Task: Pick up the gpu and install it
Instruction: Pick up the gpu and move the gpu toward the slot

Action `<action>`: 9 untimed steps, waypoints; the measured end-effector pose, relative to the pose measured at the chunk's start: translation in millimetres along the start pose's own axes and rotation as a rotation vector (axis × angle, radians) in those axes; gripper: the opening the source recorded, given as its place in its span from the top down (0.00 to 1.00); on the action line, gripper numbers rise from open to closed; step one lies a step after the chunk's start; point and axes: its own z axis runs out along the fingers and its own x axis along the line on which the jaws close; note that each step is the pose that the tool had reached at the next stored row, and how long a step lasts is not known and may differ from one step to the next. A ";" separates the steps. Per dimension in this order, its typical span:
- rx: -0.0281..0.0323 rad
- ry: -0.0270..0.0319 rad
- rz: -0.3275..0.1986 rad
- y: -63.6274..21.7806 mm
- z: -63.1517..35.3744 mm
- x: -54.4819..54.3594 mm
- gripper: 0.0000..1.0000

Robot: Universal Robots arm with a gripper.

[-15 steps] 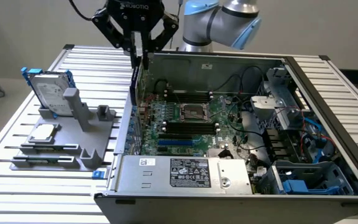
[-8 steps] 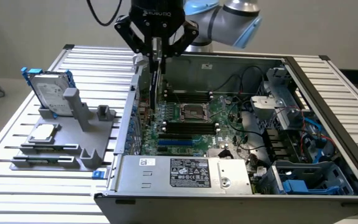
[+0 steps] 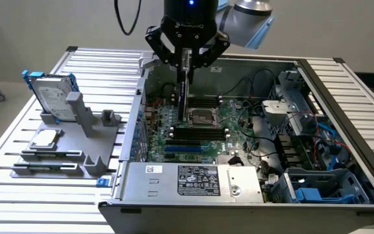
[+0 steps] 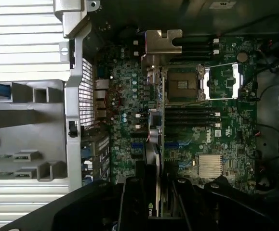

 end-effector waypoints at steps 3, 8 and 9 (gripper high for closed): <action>0.0019 -0.0001 0.000 1.3 5.2 -13.7 0.74; 0.0041 -0.0001 0.000 5.9 14.0 -36.2 0.74; 0.0041 -0.0002 0.000 7.7 15.9 -39.8 0.74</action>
